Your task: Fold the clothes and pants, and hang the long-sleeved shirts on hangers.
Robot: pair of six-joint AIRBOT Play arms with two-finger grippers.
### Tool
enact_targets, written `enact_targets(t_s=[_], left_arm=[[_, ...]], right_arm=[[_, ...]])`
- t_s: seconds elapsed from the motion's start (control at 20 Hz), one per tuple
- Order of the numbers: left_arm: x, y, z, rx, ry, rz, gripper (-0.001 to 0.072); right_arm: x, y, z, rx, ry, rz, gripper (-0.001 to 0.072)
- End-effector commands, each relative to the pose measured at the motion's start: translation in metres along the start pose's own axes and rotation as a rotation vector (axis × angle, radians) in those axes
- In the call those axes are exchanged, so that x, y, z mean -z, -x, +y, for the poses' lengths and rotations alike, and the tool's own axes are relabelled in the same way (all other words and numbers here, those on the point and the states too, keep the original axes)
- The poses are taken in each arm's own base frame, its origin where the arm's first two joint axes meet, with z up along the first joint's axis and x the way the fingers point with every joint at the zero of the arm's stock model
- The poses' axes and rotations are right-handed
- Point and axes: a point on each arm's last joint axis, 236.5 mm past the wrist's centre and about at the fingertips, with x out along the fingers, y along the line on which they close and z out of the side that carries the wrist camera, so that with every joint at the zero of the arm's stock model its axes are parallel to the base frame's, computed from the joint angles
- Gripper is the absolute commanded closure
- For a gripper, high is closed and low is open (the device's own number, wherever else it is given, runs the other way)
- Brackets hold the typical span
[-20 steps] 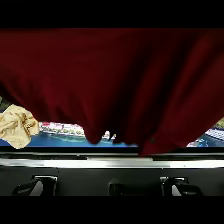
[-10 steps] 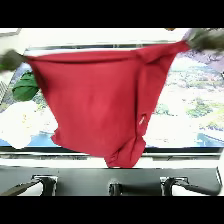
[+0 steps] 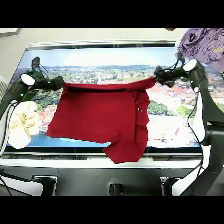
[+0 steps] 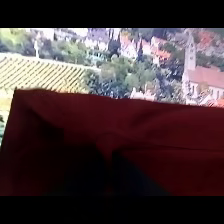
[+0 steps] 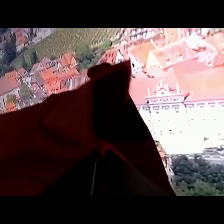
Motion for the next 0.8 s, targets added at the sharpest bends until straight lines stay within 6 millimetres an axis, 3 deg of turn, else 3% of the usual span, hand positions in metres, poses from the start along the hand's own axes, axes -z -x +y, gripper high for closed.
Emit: enact_targets(t_s=[0.0,0.1,0.15,0.3,0.35,0.45,0.6,0.75], left_arm=[[0.01,-0.007,0.007,-0.002,0.049,0.054,0.045],[0.005,0.013,0.016,0.001,0.062,0.102,0.0141],[0.003,0.028,0.023,0.0,0.065,0.128,0.0129],[0.006,0.08,0.05,-0.007,0.047,0.191,0.0129],[0.012,0.097,0.058,-0.007,0.043,0.224,0.0129],[0.029,0.12,0.073,-0.007,0.075,0.267,0.0129],[0.061,0.137,0.091,0.034,0.206,0.269,0.0129],[0.102,0.146,0.114,0.034,0.342,0.262,0.0129]], right_arm=[[0.027,-0.012,-0.005,-0.009,-0.033,0.121,0.0528],[0.041,0.003,-0.003,-0.005,0.028,0.181,0.0331],[0.049,0.018,-0.003,0.0,0.097,0.218,0.0275],[0.082,0.074,-0.019,0.045,0.303,0.362,0.0281],[0.082,0.09,-0.024,0.027,0.261,0.34,0.0306],[0.106,0.113,-0.043,0.005,0.219,0.348,0.0314],[0.187,0.125,-0.07,-0.094,0.095,0.409,0.0295],[0.265,0.117,-0.097,-0.092,0.012,0.4,0.0295]])
